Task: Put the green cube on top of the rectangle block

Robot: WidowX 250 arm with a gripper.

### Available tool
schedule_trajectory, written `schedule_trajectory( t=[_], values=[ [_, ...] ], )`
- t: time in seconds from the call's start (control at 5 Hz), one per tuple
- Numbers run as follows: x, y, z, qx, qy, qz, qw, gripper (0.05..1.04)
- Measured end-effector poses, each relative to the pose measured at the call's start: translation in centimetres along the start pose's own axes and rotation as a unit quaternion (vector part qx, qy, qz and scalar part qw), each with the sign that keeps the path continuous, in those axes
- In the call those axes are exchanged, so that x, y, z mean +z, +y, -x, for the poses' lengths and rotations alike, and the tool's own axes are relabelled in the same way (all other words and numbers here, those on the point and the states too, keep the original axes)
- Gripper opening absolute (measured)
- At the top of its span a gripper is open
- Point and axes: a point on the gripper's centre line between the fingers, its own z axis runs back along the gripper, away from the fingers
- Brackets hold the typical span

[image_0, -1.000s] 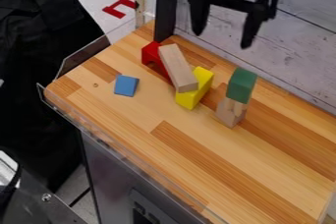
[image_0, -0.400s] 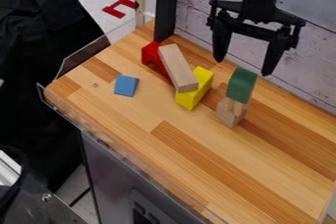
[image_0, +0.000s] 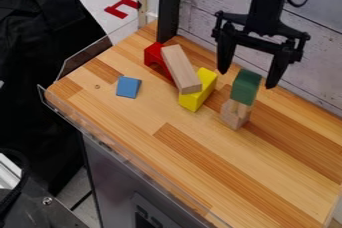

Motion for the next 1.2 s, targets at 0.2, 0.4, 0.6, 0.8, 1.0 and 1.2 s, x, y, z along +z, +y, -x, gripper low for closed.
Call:
schedule_trajectory(
  t=[0.2,0.4,0.6,0.8,1.0,1.2],
  values=[
    [-0.5,0.1,0.0,0.004,0.007,-0.002,1.0,1.0],
    [-0.7,0.1,0.0,0.005,0.01,0.0,0.9999,1.0],
    [-0.9,0.1,0.0,0.006,0.013,0.003,0.9999,0.963],
    [-1.4,0.2,0.1,0.015,0.012,0.005,0.9998,0.661],
    [-1.6,0.2,0.1,0.022,0.012,0.009,0.9996,0.499],
    [-1.6,0.3,0.0,0.028,0.009,0.005,0.9996,0.499]
  ],
)
